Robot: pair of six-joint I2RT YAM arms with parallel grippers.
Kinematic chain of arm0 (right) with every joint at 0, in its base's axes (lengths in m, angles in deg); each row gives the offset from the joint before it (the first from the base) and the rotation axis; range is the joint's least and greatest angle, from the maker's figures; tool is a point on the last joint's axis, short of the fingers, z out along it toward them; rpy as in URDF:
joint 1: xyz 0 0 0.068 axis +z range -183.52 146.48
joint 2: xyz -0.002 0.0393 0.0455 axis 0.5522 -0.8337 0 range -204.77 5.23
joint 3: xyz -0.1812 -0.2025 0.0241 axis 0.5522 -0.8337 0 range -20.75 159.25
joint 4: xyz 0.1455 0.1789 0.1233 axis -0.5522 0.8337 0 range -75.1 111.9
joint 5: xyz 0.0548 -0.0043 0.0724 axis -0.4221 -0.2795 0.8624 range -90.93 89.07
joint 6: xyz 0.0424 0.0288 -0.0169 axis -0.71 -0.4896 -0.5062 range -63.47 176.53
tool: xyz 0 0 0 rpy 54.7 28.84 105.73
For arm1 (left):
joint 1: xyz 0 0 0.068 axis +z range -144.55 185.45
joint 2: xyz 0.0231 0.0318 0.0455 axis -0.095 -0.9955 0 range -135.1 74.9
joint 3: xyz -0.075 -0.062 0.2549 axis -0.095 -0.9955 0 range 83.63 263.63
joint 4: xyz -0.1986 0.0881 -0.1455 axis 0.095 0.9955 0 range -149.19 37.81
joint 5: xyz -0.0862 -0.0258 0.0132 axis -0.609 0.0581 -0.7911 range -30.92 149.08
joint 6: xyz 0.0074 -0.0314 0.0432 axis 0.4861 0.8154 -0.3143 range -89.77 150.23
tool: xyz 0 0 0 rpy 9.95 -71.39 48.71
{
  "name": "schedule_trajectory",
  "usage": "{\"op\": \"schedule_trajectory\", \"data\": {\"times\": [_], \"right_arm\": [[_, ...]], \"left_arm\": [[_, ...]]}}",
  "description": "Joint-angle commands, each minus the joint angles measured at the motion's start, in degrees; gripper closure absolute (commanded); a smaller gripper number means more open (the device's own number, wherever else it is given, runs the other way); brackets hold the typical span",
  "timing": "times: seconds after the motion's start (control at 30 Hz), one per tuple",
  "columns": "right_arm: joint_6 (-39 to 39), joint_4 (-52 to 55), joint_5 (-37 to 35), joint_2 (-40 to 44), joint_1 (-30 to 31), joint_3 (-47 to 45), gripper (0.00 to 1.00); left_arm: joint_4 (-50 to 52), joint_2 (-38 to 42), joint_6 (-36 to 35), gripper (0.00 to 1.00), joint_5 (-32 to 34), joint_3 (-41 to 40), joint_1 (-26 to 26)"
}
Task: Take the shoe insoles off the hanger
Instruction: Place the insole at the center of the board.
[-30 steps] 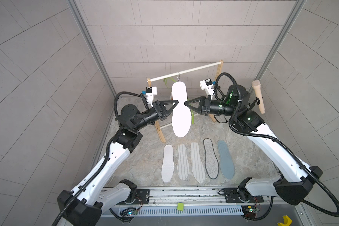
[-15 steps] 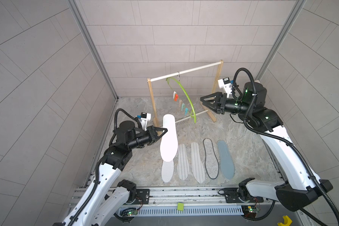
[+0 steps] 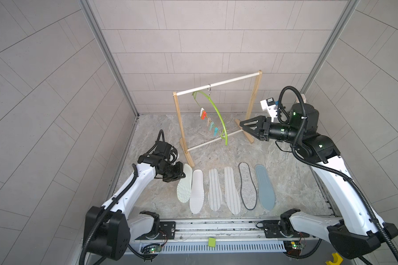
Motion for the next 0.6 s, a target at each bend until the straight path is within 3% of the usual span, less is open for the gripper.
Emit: {"op": "schedule_trajectory", "data": {"times": [0.0,0.3,0.57], "right_arm": [[0.78,-0.47,-0.6,1.09,-0.3,-0.93,0.37],[-0.23,-4.37,0.13,-1.01,-0.38,-0.93,0.37],[0.43,-3.92,0.61,-3.0,-0.38,1.42,0.37]], "left_arm": [[4.6,-2.0,-4.38,1.0,4.23,2.17,0.51],[1.49,-2.63,-1.37,1.0,9.86,-0.79,0.41],[-7.34,-4.84,1.99,1.0,8.63,-6.02,0.4]]}}
